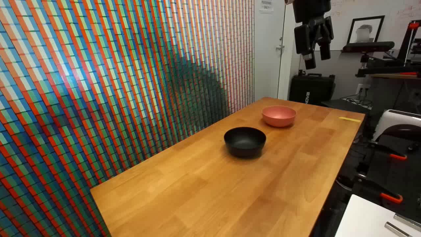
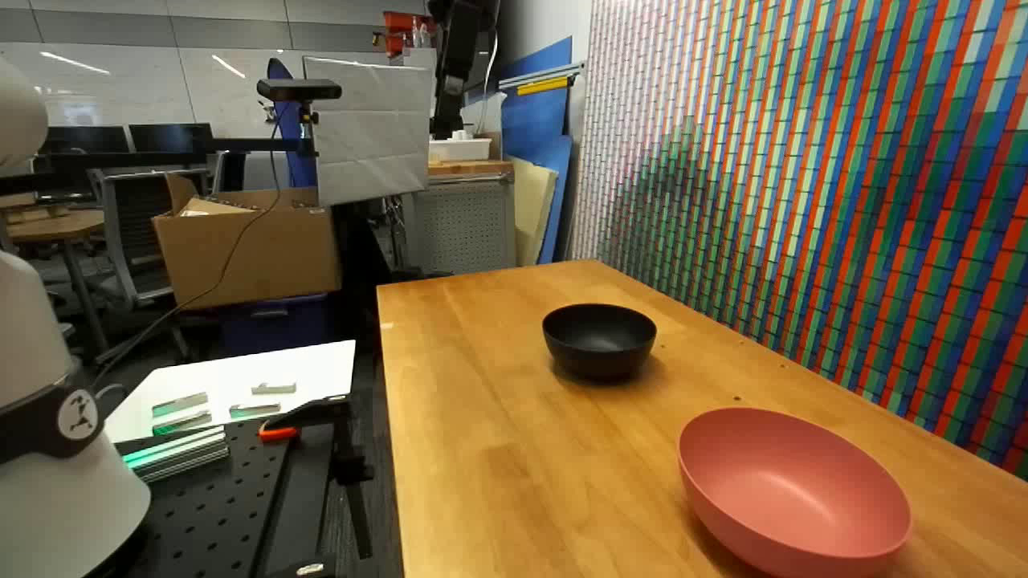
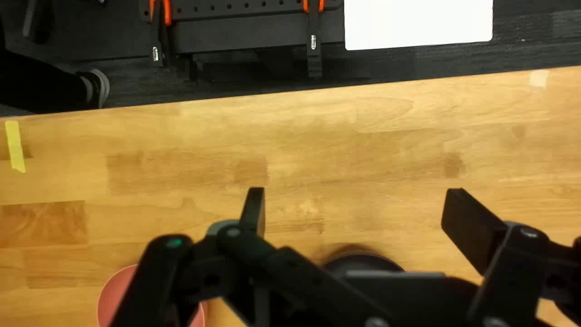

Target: Put the black bowl on top of the pink bowl

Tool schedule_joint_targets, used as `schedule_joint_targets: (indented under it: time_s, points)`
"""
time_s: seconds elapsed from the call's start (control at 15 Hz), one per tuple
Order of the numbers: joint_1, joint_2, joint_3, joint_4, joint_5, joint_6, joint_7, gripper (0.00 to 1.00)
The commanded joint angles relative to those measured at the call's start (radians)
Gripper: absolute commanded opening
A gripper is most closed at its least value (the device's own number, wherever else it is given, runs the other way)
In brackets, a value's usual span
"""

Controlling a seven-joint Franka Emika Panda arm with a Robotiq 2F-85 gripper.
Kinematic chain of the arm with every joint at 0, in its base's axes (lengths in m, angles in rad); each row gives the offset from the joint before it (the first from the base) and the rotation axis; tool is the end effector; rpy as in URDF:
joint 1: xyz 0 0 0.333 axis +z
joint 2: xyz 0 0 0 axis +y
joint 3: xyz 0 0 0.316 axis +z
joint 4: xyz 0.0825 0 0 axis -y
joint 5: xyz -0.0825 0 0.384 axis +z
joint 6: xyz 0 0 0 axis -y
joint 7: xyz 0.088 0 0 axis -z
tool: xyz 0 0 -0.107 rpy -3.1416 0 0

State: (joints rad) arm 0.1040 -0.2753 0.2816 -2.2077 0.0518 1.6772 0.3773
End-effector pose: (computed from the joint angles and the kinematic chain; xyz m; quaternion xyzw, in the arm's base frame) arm 0.4051 0.1763 0.4699 0.9911 -0.0120 -0.1182 0.0600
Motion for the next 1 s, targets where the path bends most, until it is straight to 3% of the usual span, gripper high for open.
schedule_joint_targets:
  time_s: [0.0, 0.2, 0.4, 0.67, 0.93]
  points:
    - [0.018, 0.002, -0.017, 0.003, -0.004, -0.001, 0.004, 1.00]
    - [0.021, -0.002, -0.015, -0.002, -0.005, 0.003, 0.001, 1.00]
    - [0.025, 0.003, -0.001, -0.025, -0.049, 0.104, 0.016, 1.00]
    - [0.019, 0.106, 0.008, 0.010, -0.128, 0.305, 0.075, 1.00]
    - [0.036, 0.267, 0.010, 0.062, -0.196, 0.433, 0.152, 1.00]
